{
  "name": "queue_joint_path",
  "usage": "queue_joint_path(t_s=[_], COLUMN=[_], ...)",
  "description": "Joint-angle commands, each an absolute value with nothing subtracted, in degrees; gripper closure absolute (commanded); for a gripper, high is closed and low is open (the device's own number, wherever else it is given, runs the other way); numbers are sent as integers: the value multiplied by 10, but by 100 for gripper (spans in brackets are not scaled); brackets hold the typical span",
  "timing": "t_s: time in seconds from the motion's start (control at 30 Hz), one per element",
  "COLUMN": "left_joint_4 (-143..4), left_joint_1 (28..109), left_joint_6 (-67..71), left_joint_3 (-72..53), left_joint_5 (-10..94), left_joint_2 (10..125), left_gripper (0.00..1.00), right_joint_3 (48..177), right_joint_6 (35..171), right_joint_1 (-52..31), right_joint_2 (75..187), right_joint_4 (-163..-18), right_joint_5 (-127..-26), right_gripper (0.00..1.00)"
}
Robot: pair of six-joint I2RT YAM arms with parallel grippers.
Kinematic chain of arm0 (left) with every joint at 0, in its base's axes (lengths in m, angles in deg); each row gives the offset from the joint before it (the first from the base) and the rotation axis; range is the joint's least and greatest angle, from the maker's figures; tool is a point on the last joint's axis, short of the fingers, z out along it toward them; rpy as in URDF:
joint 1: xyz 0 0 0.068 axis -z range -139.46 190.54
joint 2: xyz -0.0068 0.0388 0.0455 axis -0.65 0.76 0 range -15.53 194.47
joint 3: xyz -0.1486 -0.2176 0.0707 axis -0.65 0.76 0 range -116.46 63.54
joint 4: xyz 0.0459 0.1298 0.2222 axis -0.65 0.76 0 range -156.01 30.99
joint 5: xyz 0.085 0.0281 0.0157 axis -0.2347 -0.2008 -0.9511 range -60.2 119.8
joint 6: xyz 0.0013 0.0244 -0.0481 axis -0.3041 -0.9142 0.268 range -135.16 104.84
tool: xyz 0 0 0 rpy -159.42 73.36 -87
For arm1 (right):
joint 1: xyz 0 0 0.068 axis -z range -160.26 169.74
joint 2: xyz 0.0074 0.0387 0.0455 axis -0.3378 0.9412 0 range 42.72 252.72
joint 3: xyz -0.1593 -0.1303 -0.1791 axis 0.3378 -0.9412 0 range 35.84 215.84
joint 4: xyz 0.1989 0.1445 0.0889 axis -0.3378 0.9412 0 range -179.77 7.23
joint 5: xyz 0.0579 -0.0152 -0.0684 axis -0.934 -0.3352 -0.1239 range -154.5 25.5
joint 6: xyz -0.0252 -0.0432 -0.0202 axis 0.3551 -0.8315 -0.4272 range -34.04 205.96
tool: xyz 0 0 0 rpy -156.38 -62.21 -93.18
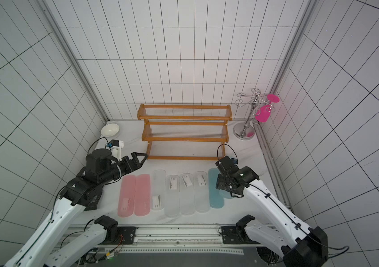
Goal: Place the pencil cases on the shelf according to color
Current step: Pick up the pencil case from the center of the board, then place the pencil case on the shelf.
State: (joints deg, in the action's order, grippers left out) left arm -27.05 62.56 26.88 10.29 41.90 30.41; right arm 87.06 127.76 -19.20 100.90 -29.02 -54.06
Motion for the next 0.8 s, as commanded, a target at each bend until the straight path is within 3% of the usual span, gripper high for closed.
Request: queue_joint_path(t_s=[0.0,0.17,0.47,0.77], left_joint_4=[-270,-275,-292,-320], left_joint_1=[633,637,637,637], left_joint_6=[265,250,223,212], left_joint_3=[71,37,-33,-70], left_joint_5=[406,393,380,384], left_joint_2=[315,338,397,450], left_gripper=[2,2,2,1], right_joint_3=[930,1025,1227,1382], right_joint_6=[1260,1246,1172,1091], right_joint_1=[-236,-282,-282,-198], right_joint_2=[1015,1049,1123,1213], right_joint_4=[-260,-223,-178,-172], right_joint_5=[-503,-458,-416,-438], right_gripper=[32,32,32,32])
